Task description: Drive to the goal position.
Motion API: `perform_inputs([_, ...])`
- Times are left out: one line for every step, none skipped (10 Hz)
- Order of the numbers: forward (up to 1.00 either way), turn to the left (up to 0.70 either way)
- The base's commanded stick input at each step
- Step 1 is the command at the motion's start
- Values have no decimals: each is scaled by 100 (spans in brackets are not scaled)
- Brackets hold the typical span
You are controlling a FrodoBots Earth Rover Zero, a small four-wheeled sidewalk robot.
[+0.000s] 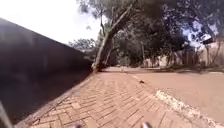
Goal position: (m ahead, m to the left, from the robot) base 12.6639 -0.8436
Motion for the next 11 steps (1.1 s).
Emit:
perform_inputs([70,0])
perform_inputs([70,0])
perform_inputs([70,0])
perform_inputs([70,0])
perform_inputs([70,0])
perform_inputs([70,0])
perform_inputs([70,0])
perform_inputs([70,0])
perform_inputs([70,0])
perform_inputs([70,0])
perform_inputs([70,0])
